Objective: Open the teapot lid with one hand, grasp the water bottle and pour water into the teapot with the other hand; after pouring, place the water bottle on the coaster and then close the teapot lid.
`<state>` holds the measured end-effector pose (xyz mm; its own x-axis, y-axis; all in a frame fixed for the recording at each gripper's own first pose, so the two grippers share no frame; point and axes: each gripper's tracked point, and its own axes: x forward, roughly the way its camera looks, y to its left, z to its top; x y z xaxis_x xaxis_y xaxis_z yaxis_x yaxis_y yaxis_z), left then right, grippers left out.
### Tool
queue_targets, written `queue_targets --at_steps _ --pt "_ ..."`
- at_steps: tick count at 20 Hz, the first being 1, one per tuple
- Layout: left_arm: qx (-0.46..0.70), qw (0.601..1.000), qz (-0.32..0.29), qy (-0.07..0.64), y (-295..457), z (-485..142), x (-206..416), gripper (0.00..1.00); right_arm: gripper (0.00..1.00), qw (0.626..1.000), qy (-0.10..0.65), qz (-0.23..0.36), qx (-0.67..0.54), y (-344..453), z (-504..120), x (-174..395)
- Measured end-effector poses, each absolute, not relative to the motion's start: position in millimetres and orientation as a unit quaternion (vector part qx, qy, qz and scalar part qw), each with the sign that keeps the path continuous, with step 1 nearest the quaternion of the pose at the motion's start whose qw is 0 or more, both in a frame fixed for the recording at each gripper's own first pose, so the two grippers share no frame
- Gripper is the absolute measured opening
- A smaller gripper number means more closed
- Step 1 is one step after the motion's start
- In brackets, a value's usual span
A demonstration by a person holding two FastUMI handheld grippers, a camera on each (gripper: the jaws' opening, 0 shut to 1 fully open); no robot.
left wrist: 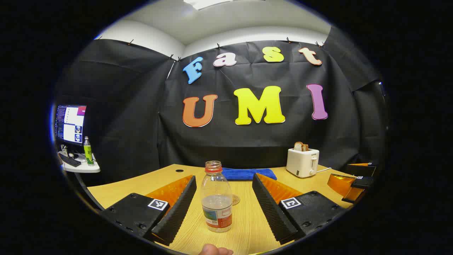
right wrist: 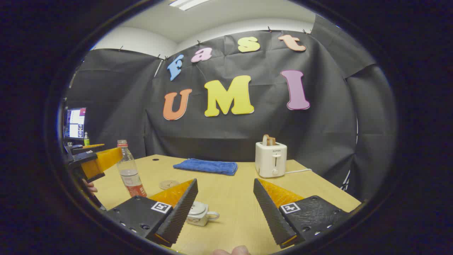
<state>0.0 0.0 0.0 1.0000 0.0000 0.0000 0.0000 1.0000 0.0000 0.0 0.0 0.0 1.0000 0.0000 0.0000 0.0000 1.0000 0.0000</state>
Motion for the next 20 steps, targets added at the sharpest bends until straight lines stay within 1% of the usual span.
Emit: queue_targets --at_steps 1,4,7,12,15,16,17,20 --pt "0.0 1.0 -0.001 0.002 -0.2 -1.9 -0.2 0.99 0.97 1.0 0.003 0.0 0.003 1.2 0.1 2.1" --pt "-0.001 1.0 -0.006 0.001 -1.9 1.1 -1.3 1.0 0.95 1.0 0.013 -0.002 0.01 3.0 -1.7 5.5" --pt "-0.013 1.0 -0.017 0.016 -8.0 -6.5 -0.8 0.99 0.95 1.0 0.012 -0.012 0.003 1.5 0.9 5.1" --pt "-0.018 0.999 -0.013 0.024 -1.5 -11.0 1.1 1.0 0.95 1.0 0.011 -0.021 -0.011 0.4 5.6 6.2" --pt "-0.02 0.999 -0.012 0.034 2.0 -16.4 3.0 0.99 0.95 1.0 0.016 -0.016 -0.02 7.6 3.0 11.4" --pt "-0.02 0.999 -0.012 0.036 2.8 -17.5 3.3 1.0 0.97 0.999 0.019 -0.013 -0.024 10.4 2.0 12.1" --pt "-0.019 0.999 -0.013 0.039 2.7 -18.2 3.8 1.0 0.95 0.999 0.02 -0.01 -0.027 12.6 1.0 13.5" --pt "-0.018 0.999 -0.018 0.044 1.5 -21.4 3.9 1.0 0.95 0.999 0.028 -0.002 -0.034 18.3 -6.7 14.8"
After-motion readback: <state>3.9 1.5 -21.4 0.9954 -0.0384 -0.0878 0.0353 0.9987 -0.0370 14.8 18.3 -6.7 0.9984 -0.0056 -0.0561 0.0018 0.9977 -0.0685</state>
